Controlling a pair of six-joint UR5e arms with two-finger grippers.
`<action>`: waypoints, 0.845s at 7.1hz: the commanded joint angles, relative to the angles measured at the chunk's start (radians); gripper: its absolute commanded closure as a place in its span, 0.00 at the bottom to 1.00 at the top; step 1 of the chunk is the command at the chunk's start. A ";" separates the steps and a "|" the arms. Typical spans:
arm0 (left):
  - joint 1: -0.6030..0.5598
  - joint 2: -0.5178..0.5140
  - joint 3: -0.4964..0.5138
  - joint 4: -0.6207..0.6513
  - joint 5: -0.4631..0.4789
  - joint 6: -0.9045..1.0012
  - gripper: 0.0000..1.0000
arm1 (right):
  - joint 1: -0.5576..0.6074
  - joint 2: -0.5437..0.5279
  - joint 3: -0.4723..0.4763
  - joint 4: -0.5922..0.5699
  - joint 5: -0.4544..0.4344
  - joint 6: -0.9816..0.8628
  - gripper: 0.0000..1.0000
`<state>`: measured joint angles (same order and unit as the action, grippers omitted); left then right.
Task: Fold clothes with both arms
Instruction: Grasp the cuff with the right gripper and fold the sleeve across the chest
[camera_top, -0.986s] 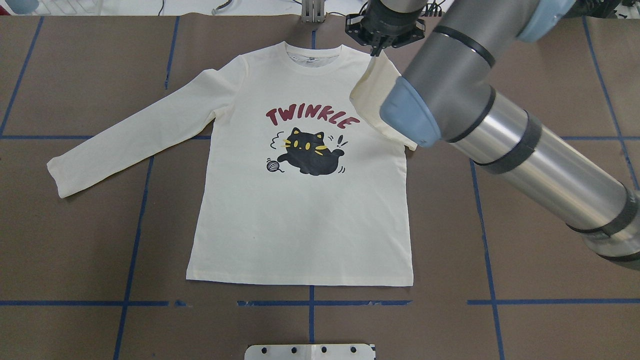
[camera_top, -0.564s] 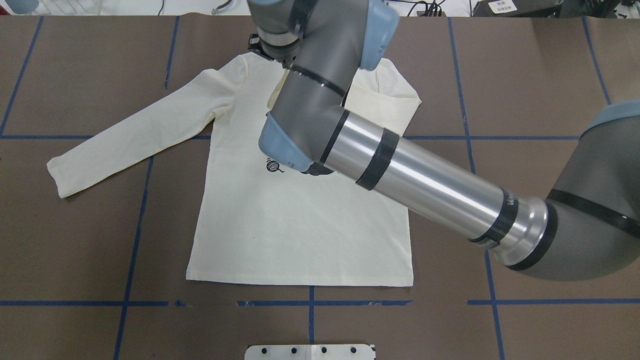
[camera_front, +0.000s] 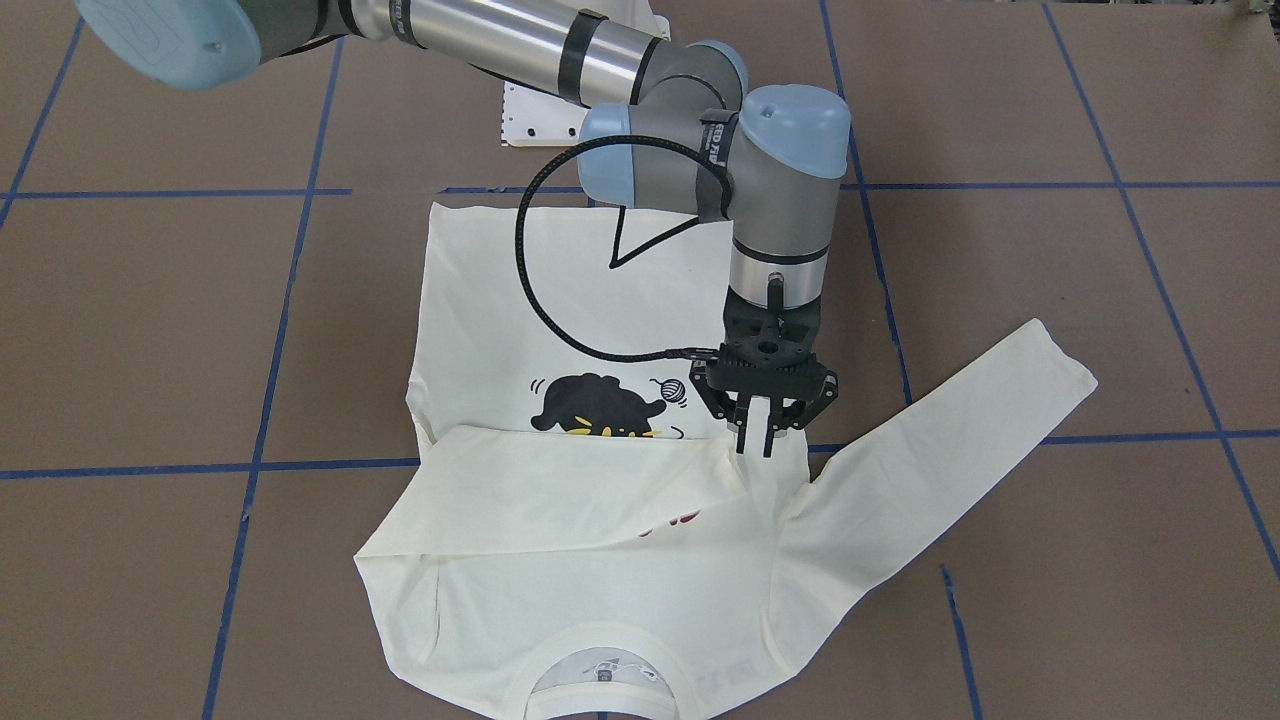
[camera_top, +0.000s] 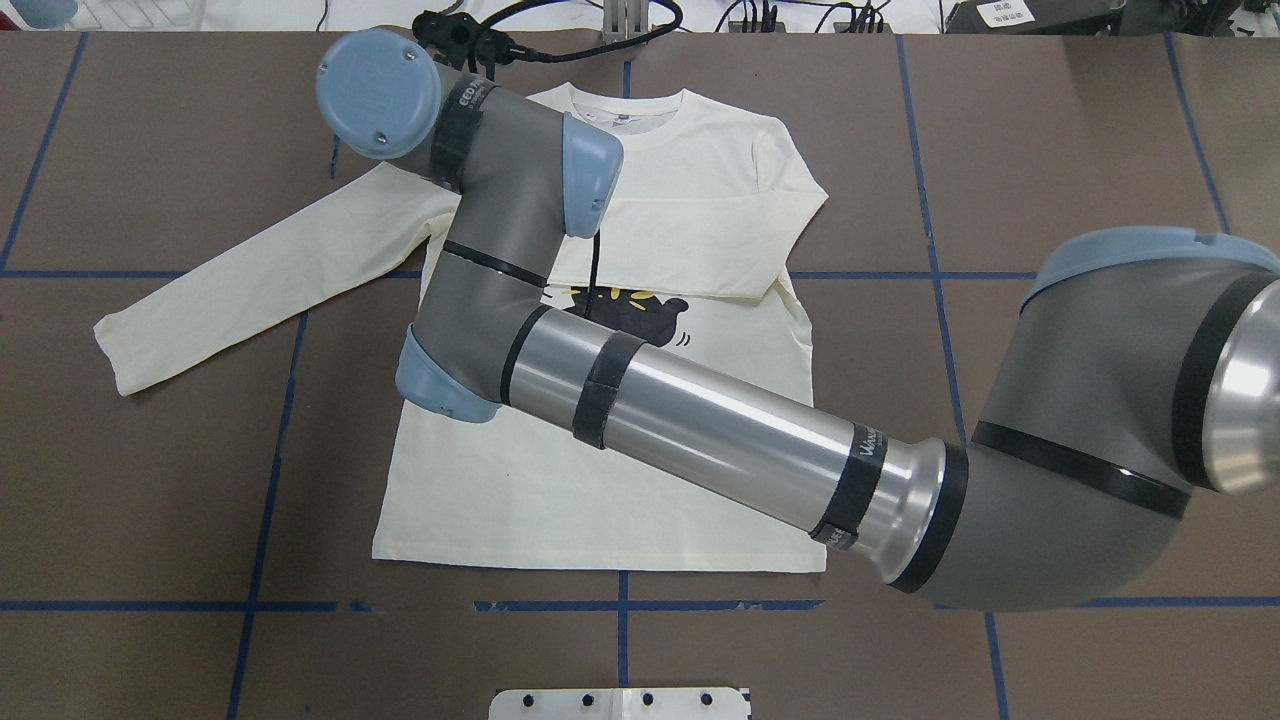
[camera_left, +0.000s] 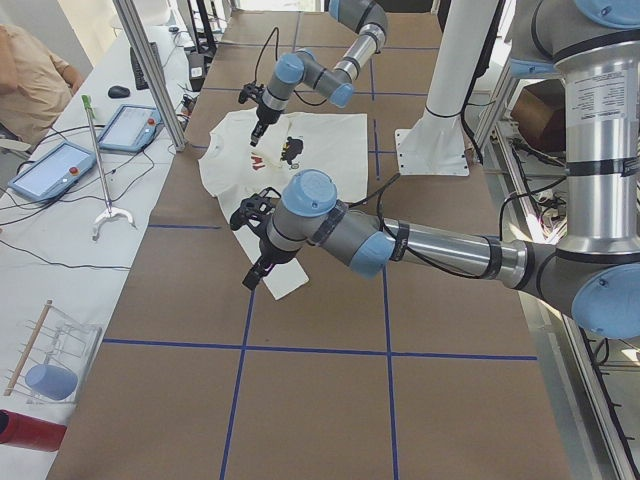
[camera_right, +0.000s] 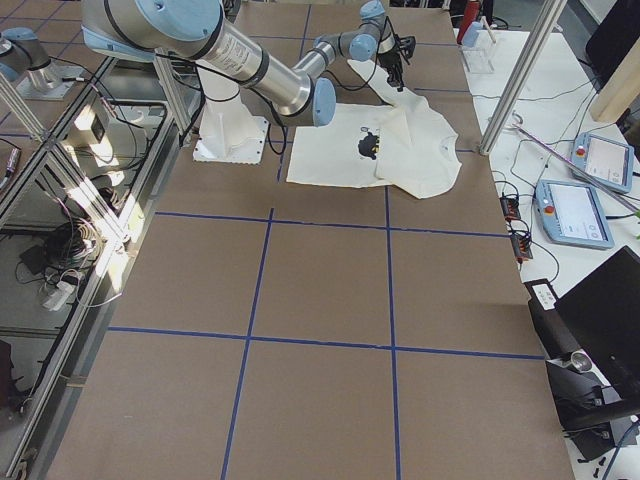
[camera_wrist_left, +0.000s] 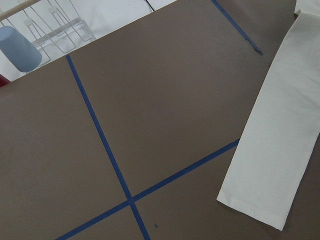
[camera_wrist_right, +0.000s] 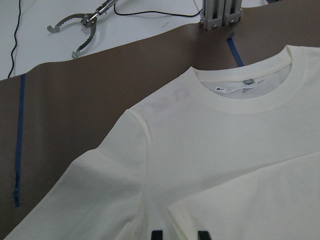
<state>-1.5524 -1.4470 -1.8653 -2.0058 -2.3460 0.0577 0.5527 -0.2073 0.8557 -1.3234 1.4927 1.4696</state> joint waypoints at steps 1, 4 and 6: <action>0.000 -0.012 -0.021 -0.011 0.005 0.002 0.00 | 0.012 0.035 -0.026 -0.006 0.009 0.003 0.00; 0.046 -0.117 0.020 -0.145 -0.001 -0.159 0.00 | 0.146 -0.006 0.044 -0.154 0.258 -0.142 0.00; 0.301 -0.119 0.034 -0.356 0.011 -0.334 0.00 | 0.222 -0.198 0.293 -0.236 0.363 -0.269 0.00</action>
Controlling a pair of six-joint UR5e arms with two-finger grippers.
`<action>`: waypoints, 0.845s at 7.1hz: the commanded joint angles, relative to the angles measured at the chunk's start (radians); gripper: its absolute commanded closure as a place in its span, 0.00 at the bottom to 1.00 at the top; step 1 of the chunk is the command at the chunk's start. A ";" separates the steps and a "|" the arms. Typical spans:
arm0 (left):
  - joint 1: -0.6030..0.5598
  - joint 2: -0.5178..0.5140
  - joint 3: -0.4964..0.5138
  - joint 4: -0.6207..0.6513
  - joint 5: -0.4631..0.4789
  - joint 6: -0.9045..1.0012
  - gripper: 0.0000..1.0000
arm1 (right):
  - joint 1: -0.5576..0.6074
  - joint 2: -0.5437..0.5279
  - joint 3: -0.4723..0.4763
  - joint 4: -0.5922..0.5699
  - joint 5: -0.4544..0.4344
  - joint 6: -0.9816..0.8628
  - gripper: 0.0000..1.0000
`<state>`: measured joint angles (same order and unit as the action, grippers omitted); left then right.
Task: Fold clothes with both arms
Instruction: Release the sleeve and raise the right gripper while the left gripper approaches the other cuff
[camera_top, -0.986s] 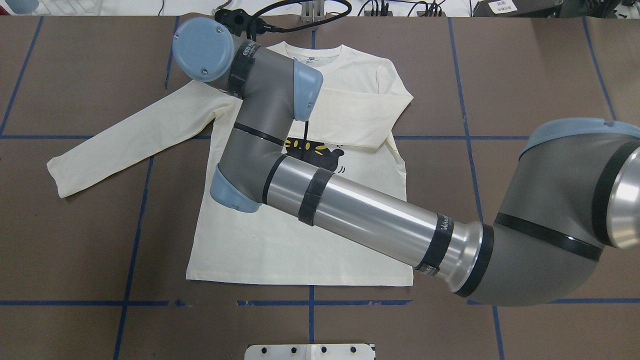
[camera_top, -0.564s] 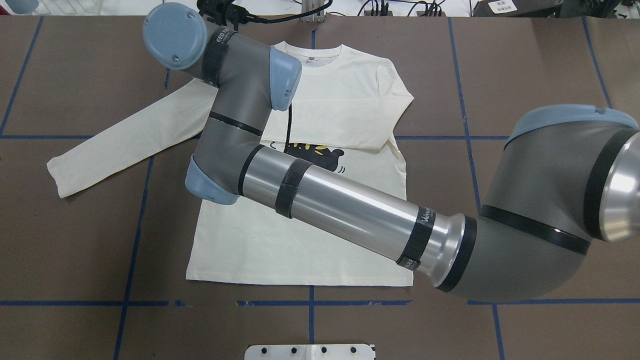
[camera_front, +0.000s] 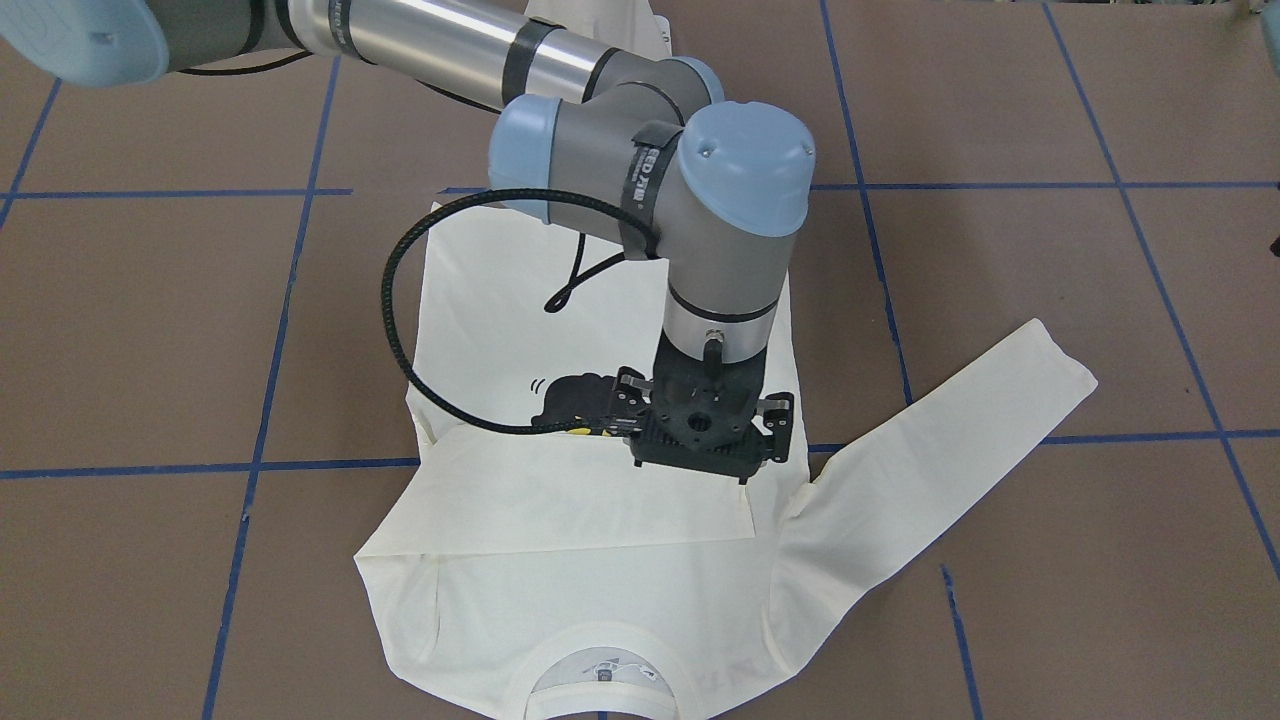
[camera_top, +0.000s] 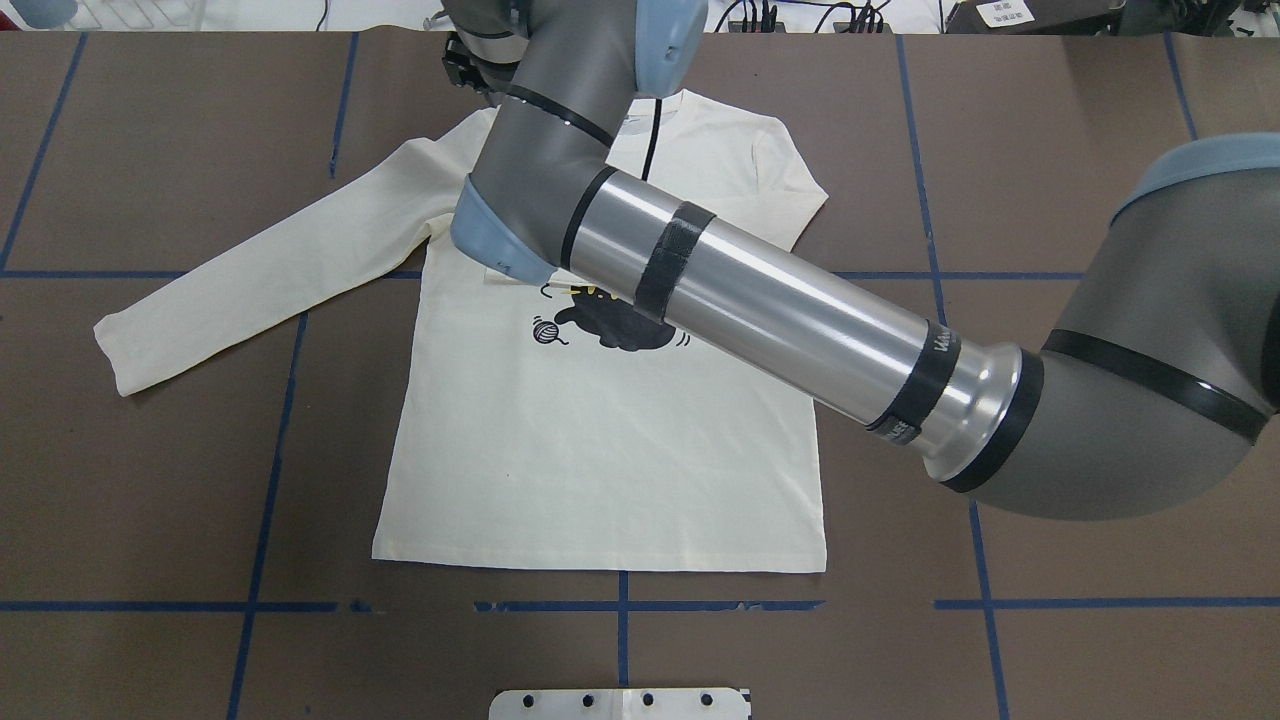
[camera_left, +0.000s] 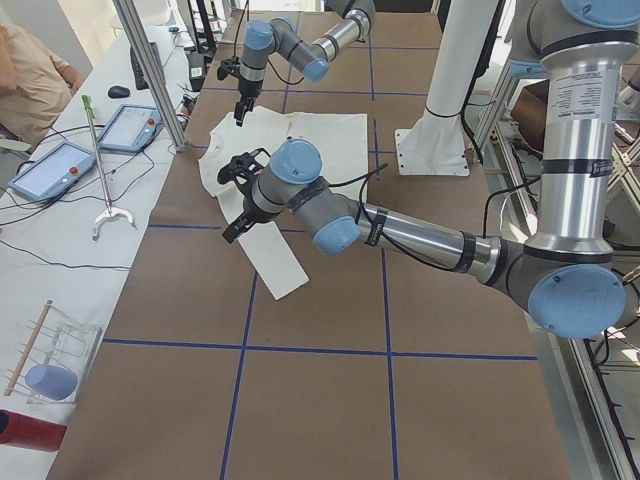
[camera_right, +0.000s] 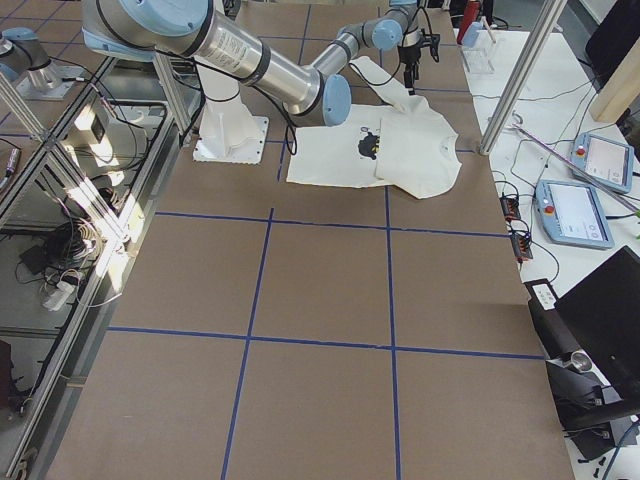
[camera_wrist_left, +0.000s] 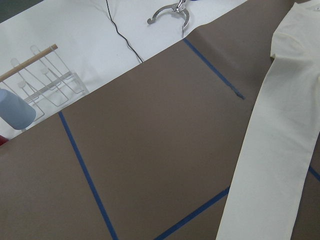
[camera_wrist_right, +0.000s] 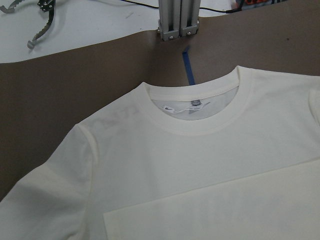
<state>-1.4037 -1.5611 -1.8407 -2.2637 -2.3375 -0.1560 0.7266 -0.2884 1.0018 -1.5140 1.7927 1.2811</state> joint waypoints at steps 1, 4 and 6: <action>0.254 -0.028 0.008 -0.100 0.010 -0.243 0.00 | 0.089 -0.211 0.235 -0.051 0.113 -0.147 0.00; 0.525 0.010 0.011 -0.100 0.356 -0.485 0.00 | 0.223 -0.589 0.583 -0.028 0.226 -0.447 0.00; 0.568 0.079 0.032 -0.111 0.406 -0.443 0.00 | 0.310 -0.826 0.772 -0.022 0.325 -0.604 0.00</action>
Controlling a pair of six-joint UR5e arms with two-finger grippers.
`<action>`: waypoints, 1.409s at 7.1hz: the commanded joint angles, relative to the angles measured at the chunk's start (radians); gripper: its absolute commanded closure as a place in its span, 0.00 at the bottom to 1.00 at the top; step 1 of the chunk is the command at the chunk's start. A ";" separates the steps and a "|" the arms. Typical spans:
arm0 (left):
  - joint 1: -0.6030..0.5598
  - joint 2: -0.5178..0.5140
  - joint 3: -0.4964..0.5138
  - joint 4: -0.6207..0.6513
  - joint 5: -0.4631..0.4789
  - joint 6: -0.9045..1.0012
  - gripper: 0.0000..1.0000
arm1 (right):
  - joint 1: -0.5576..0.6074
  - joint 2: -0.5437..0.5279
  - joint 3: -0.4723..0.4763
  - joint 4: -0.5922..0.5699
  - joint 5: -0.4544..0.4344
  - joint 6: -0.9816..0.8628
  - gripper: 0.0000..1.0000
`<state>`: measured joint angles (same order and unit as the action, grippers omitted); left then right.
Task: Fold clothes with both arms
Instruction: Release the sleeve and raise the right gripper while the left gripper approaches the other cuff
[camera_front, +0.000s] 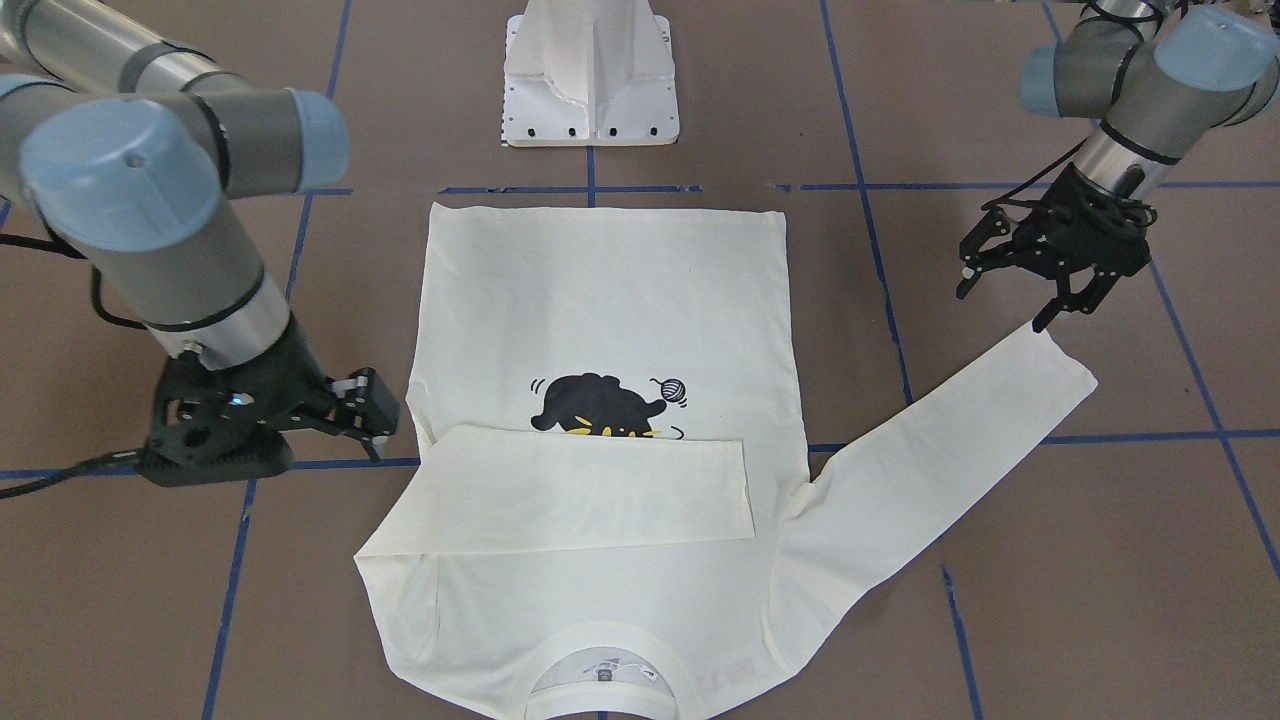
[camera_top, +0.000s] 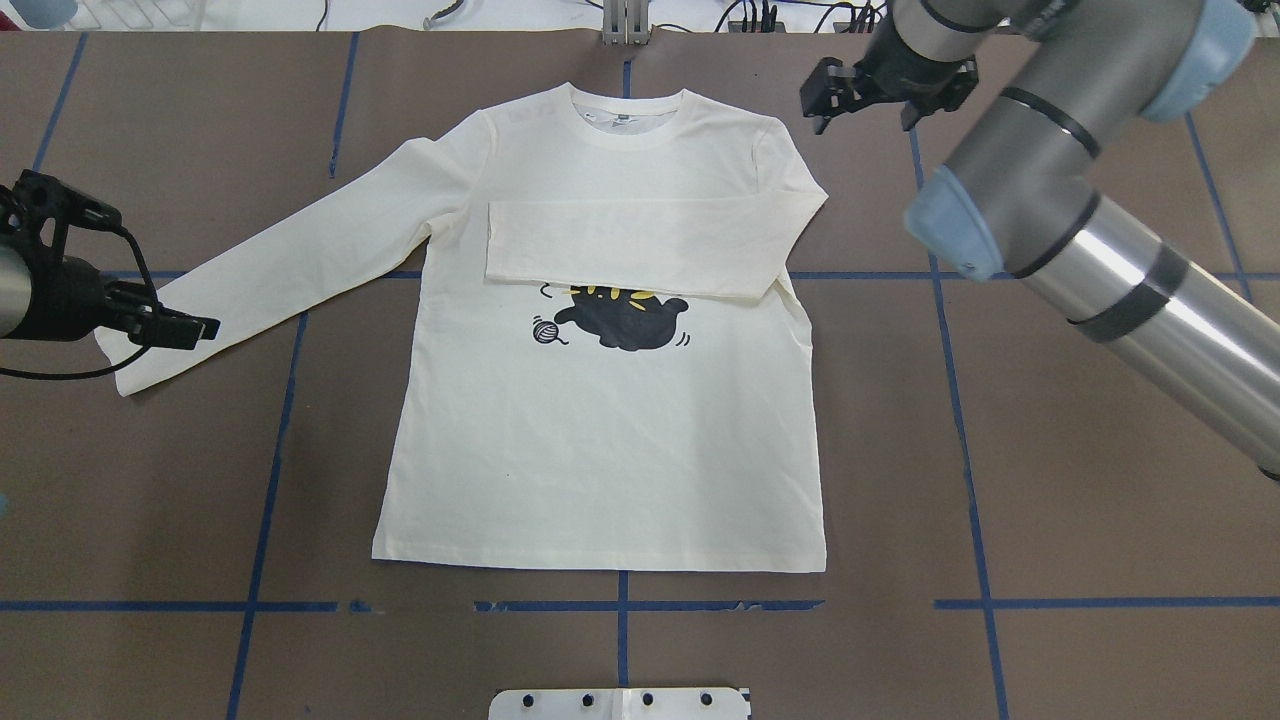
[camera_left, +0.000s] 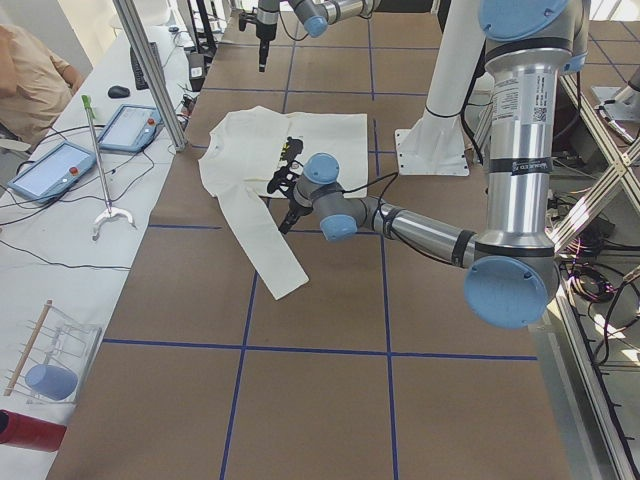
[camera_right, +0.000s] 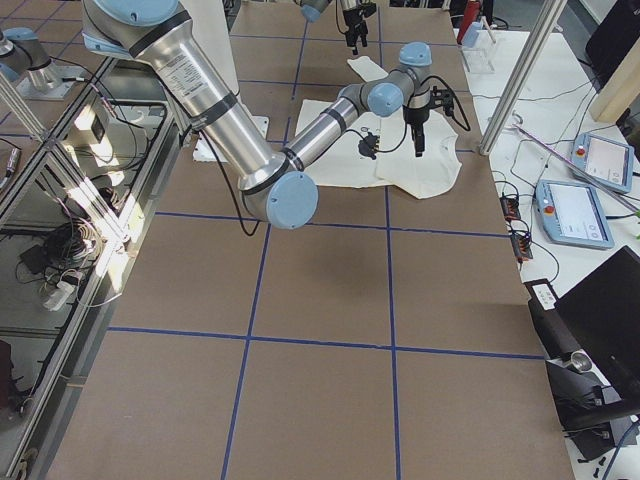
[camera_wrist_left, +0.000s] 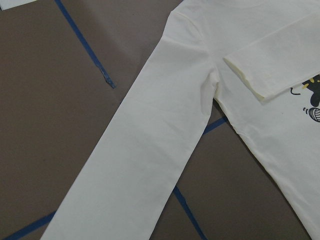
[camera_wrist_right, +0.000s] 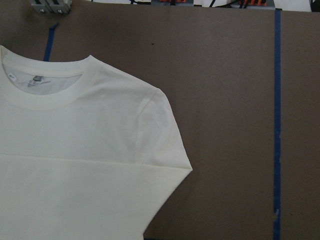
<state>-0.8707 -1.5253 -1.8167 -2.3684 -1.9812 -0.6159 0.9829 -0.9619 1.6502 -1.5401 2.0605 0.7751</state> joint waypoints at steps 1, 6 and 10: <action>0.036 0.101 0.019 -0.037 0.053 0.098 0.00 | 0.088 -0.247 0.188 0.005 0.090 -0.181 0.00; 0.036 0.112 0.277 -0.347 0.052 0.206 0.28 | 0.177 -0.374 0.273 0.005 0.173 -0.298 0.00; 0.036 0.103 0.278 -0.342 0.058 0.255 0.43 | 0.178 -0.373 0.278 0.003 0.171 -0.296 0.00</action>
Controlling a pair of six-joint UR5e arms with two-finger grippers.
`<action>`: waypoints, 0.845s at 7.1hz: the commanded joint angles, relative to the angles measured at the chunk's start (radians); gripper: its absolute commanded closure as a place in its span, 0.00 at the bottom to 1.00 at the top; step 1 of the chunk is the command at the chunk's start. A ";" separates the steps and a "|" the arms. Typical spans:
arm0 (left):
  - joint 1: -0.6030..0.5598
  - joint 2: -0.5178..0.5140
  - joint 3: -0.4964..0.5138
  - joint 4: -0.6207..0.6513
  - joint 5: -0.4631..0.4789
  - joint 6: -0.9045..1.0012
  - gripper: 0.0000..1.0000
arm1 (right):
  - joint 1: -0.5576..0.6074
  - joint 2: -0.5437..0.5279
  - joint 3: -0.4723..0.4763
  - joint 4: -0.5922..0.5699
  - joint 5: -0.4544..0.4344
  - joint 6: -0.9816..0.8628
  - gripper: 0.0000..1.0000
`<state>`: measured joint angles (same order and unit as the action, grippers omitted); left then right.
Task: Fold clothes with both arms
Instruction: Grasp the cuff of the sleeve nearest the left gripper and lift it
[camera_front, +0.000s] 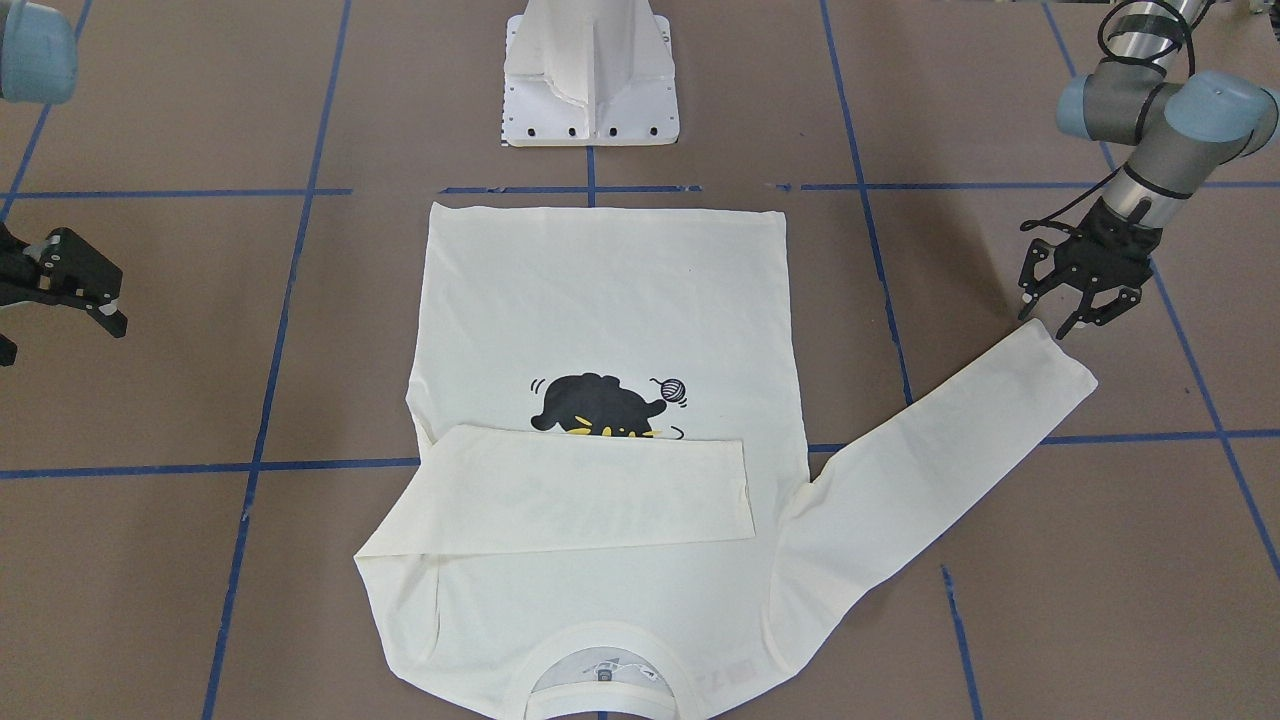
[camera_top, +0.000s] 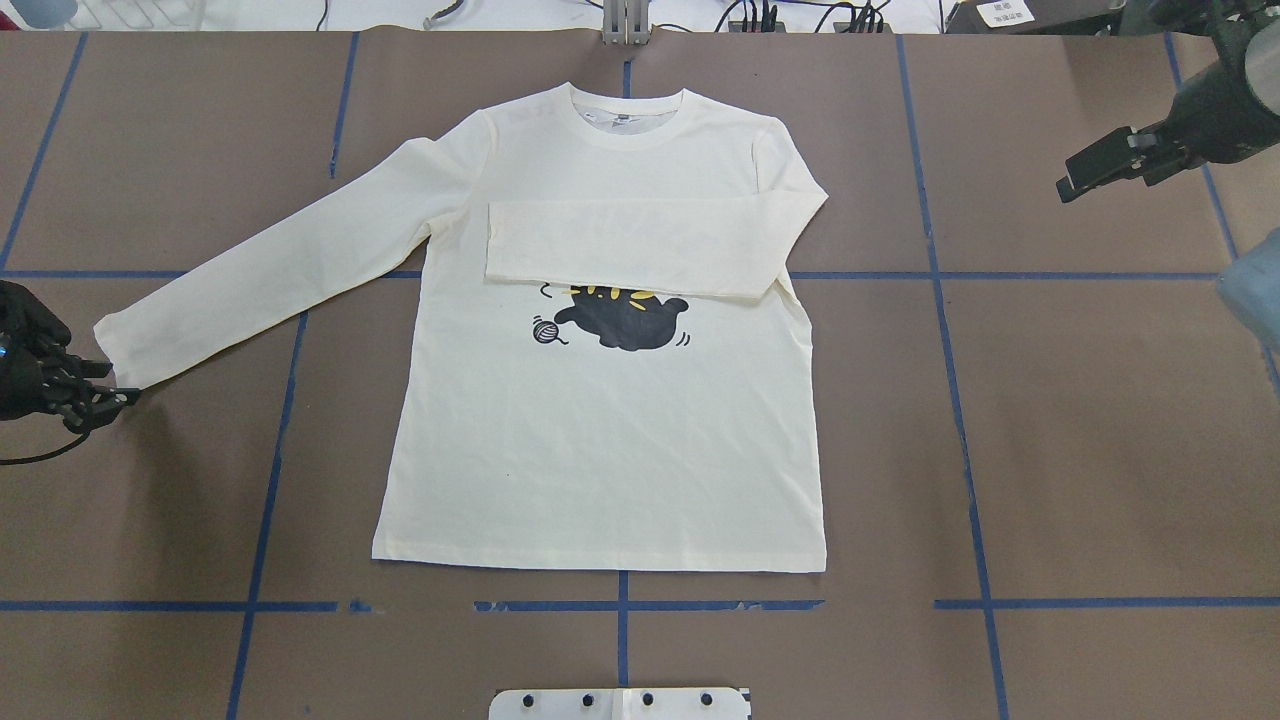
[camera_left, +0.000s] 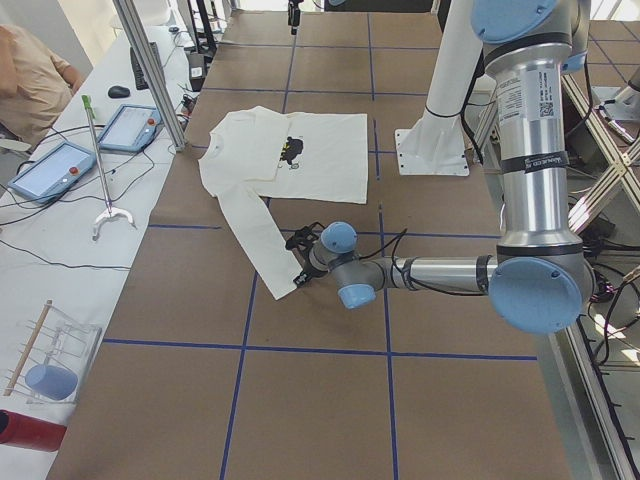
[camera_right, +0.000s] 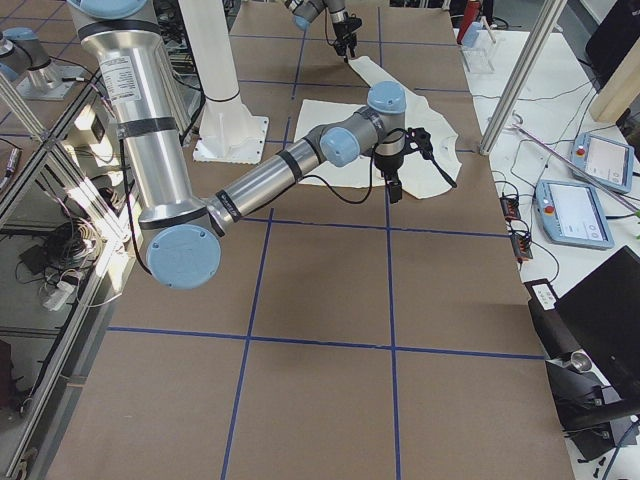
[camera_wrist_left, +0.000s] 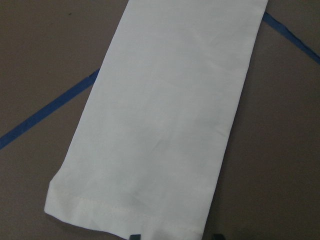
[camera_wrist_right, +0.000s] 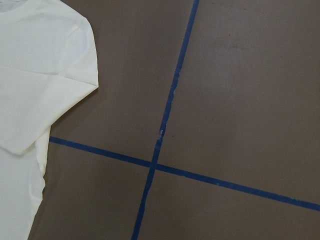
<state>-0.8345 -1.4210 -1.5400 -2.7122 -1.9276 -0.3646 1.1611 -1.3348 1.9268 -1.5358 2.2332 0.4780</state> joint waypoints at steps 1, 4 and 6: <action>0.000 -0.003 0.007 0.003 0.004 0.004 0.43 | 0.000 0.000 0.001 -0.001 -0.001 0.001 0.00; 0.000 -0.010 0.008 0.005 0.005 0.004 0.70 | 0.000 0.000 0.001 -0.001 -0.004 0.001 0.00; 0.000 -0.010 0.003 -0.003 0.072 0.004 1.00 | 0.000 -0.001 0.001 -0.001 -0.004 0.002 0.00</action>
<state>-0.8345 -1.4301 -1.5342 -2.7107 -1.9040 -0.3605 1.1612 -1.3348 1.9282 -1.5370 2.2290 0.4789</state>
